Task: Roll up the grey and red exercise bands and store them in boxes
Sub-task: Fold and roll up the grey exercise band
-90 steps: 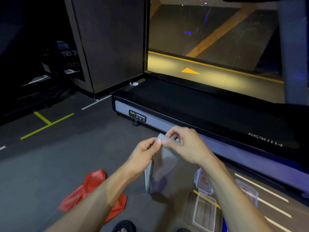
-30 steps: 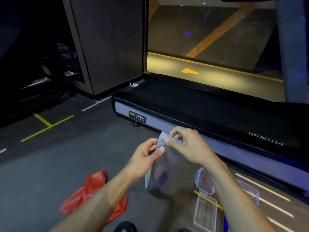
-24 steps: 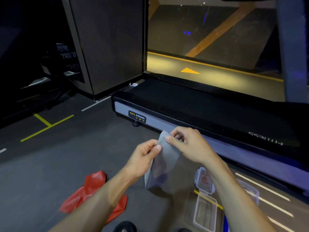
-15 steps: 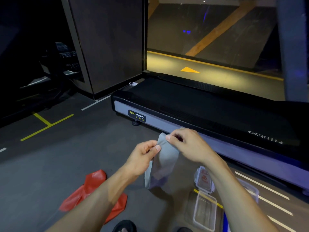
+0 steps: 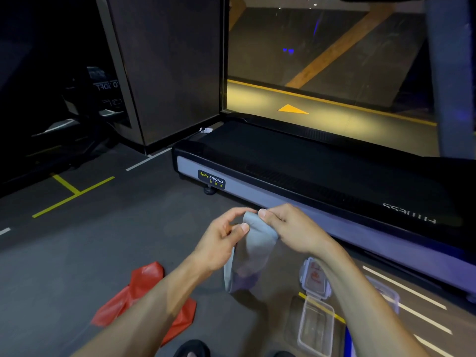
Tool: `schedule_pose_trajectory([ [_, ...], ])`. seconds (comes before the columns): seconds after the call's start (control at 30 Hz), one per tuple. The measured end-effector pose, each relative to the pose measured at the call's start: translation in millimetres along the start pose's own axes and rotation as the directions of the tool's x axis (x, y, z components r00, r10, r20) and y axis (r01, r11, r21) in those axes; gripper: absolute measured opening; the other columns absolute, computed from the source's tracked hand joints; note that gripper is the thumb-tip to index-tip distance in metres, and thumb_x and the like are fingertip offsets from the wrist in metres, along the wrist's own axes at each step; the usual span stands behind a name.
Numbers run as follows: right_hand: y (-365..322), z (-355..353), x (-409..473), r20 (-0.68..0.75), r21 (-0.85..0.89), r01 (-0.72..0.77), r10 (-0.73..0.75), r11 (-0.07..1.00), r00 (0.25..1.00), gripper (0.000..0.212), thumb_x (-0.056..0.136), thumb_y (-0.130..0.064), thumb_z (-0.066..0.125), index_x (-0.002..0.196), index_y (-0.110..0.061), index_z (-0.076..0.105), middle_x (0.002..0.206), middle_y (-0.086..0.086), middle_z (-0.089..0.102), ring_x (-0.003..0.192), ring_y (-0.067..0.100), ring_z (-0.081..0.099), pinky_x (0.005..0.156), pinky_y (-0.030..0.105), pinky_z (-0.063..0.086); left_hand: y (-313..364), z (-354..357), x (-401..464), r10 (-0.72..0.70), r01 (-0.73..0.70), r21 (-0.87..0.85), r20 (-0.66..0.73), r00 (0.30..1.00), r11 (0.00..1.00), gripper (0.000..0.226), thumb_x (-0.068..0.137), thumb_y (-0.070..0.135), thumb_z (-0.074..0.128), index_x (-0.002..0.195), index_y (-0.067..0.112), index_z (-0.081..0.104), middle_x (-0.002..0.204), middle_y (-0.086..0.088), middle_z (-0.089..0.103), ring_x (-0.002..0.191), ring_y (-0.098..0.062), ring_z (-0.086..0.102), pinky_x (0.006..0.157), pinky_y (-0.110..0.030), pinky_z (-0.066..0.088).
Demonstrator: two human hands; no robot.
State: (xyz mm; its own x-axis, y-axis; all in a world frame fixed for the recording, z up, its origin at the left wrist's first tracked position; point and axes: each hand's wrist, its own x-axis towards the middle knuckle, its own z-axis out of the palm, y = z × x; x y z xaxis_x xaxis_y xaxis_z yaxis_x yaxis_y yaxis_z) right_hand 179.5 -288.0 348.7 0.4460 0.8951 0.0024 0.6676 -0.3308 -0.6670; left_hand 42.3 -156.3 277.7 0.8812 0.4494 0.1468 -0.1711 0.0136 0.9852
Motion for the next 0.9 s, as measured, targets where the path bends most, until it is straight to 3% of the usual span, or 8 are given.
schedule_pose_trajectory([
  [0.1,4.6,0.9,2.4,-0.075,0.043,0.026,-0.022,0.999,0.997,0.045,0.107,-0.035,0.048,0.068,-0.012,0.048,0.058,-0.009,0.043,0.055,0.007,0.038,0.059,0.032,0.033,0.6,0.2,1.5,0.022,-0.022,0.04,-0.02,1.0,0.999,0.021,0.098,0.025,0.058,0.117,0.019,0.066,0.099,-0.025,0.074,0.089,-0.027,0.069,0.084,-0.045,0.052],
  [0.17,6.5,1.4,3.0,-0.107,0.061,0.048,-0.042,0.997,0.993,0.026,0.102,-0.037,0.057,0.084,-0.02,0.064,0.07,-0.006,0.064,0.065,0.007,0.054,0.067,0.033,0.044,0.5,-0.4,2.6,0.017,-0.015,0.052,-0.038,0.999,0.999,0.023,0.096,0.027,0.058,0.115,0.016,0.065,0.097,-0.022,0.075,0.087,-0.025,0.069,0.082,-0.041,0.052],
  [0.23,7.4,2.3,1.3,-0.082,0.094,0.07,-0.062,0.993,0.995,0.012,0.094,-0.039,0.069,0.097,-0.028,0.068,0.081,-0.002,0.072,0.07,0.007,0.061,0.071,0.033,0.049,-1.3,-1.7,3.2,0.005,-0.004,0.018,-0.051,0.999,1.0,0.016,0.1,0.019,0.058,0.113,0.012,0.065,0.095,-0.017,0.077,0.086,-0.023,0.071,0.078,-0.034,0.055],
  [0.33,9.7,4.6,-0.1,-0.099,0.084,0.085,-0.077,0.993,0.992,0.018,0.086,-0.045,0.074,0.095,-0.031,0.069,0.085,-0.005,0.072,0.079,0.01,0.066,0.078,0.04,0.054,-1.9,-0.5,2.6,-0.016,0.014,-0.05,-0.039,0.999,0.999,0.014,0.103,0.01,0.055,0.11,0.011,0.067,0.092,-0.013,0.077,0.084,-0.02,0.073,0.075,-0.029,0.056],
  [0.5,6.6,5.4,0.6,-0.124,0.09,0.075,-0.064,0.993,0.99,0.021,0.088,-0.05,0.068,0.094,-0.03,0.07,0.087,-0.006,0.074,0.084,0.012,0.069,0.081,0.044,0.055,0.6,-2.2,2.4,-0.037,0.041,-0.159,0.026,0.999,0.986,0.026,0.095,0.024,0.059,0.117,0.013,0.069,0.098,-0.015,0.075,0.09,-0.021,0.07,0.079,-0.028,0.055],
  [0.63,7.8,5.9,2.3,-0.135,0.045,0.062,-0.056,0.997,0.989,0.014,0.095,-0.043,0.066,0.094,-0.03,0.07,0.088,-0.01,0.074,0.086,0.005,0.068,0.083,0.039,0.055,-4.2,-2.9,0.6,-0.019,0.023,-0.093,0.042,0.999,0.995,0.035,0.095,0.015,0.059,0.129,0.006,0.056,0.107,-0.017,0.075,0.1,-0.022,0.071,0.091,-0.03,0.054],
  [0.77,6.9,5.4,3.0,-0.138,0.017,0.063,-0.06,0.998,0.989,0.019,0.099,-0.042,0.059,0.095,-0.027,0.07,0.09,-0.009,0.074,0.091,0.005,0.067,0.088,0.039,0.053,-6.9,-5.9,1.3,-0.016,0.017,-0.019,0.039,0.999,1.0,0.035,0.094,0.019,0.056,0.128,0.011,0.058,0.107,-0.021,0.075,0.098,-0.025,0.071,0.094,-0.039,0.054],
  [0.9,5.2,6.5,3.1,-0.1,-0.054,0.059,-0.064,0.997,0.993,0.023,0.103,-0.04,0.053,0.092,-0.027,0.068,0.086,-0.008,0.072,0.086,0.007,0.065,0.081,0.037,0.052,-6.2,-9.3,3.0,-0.027,0.027,0.001,0.062,0.998,1.0,0.044,0.094,0.017,0.055,0.138,0.014,0.053,0.083,-0.012,0.069,0.082,-0.015,0.066,0.086,-0.035,0.051],
])
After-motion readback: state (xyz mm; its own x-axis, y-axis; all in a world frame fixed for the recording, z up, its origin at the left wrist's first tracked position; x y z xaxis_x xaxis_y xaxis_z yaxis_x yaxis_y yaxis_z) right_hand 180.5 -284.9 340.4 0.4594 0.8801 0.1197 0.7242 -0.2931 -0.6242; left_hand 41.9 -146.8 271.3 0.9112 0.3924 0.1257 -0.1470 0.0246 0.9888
